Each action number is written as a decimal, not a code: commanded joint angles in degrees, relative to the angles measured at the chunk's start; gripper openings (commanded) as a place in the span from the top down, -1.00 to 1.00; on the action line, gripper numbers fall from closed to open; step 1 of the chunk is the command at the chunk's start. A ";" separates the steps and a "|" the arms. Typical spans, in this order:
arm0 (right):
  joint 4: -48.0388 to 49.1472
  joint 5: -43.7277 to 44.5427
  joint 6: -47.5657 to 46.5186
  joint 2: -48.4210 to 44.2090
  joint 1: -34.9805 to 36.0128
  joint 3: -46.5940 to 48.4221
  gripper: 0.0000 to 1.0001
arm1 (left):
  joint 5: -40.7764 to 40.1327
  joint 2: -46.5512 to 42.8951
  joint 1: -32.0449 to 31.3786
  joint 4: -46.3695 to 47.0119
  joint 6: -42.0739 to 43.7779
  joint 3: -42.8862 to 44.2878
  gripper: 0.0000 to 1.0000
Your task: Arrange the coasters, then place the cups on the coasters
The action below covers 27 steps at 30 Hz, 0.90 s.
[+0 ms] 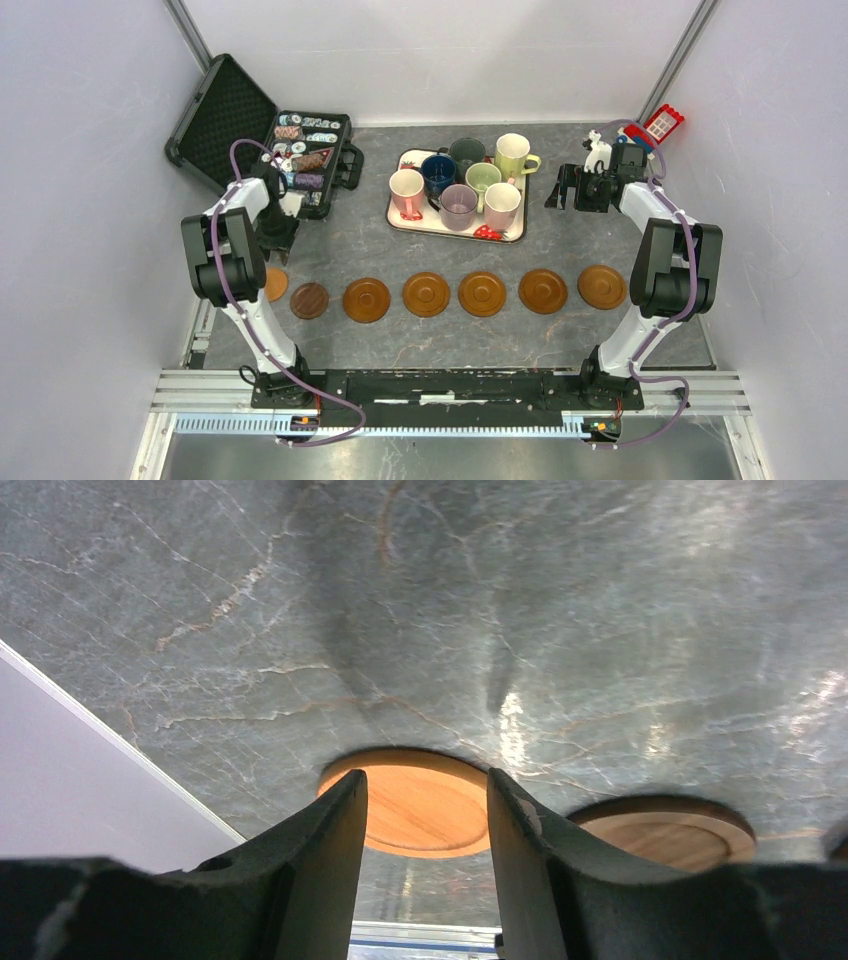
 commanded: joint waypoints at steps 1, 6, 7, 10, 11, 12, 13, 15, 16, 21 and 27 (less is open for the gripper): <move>0.00 -0.53 -0.66 -1.21 -0.30 1.85 -0.96 | -0.13 1.88 2.30 1.80 4.92 4.06 -0.07; 0.04 -0.38 -0.69 -1.21 -0.30 1.65 -0.96 | 1.24 3.48 3.01 1.74 4.78 4.47 -0.05; 0.09 -0.41 -0.67 -1.21 -0.30 1.57 -0.96 | 1.41 3.65 3.01 1.79 4.61 4.21 -0.05; 0.13 -0.21 -0.68 -1.29 -0.30 1.39 -0.96 | 0.83 3.47 3.01 2.41 4.80 2.19 -0.05; 0.25 -0.19 -0.68 -1.33 -0.30 1.22 -0.96 | 0.40 3.06 3.09 3.02 5.19 0.80 -0.05; 0.34 -0.08 -0.61 -1.45 -0.29 1.13 -0.97 | 0.19 2.64 3.24 3.47 5.66 -0.62 -0.05; 0.44 -0.02 -0.60 -1.55 -0.30 0.96 -0.96 | -0.04 2.33 3.50 3.80 5.97 -1.63 -0.05; 0.65 -0.01 -0.54 -1.64 -0.30 0.78 -0.96 | -0.40 1.80 4.22 3.90 6.41 -3.32 -0.04; 0.59 0.04 -0.46 -1.73 -0.30 0.77 -0.96 | -0.55 1.48 4.70 4.07 6.66 -3.98 -0.04; 0.79 -0.07 -0.31 -1.64 -0.30 0.70 -0.96 | -1.59 0.03 6.50 5.14 8.53 -5.90 -0.02; 0.86 -0.42 -0.58 -1.73 -0.30 0.87 -0.96 | -1.14 -1.40 6.75 4.44 9.55 -6.53 -0.02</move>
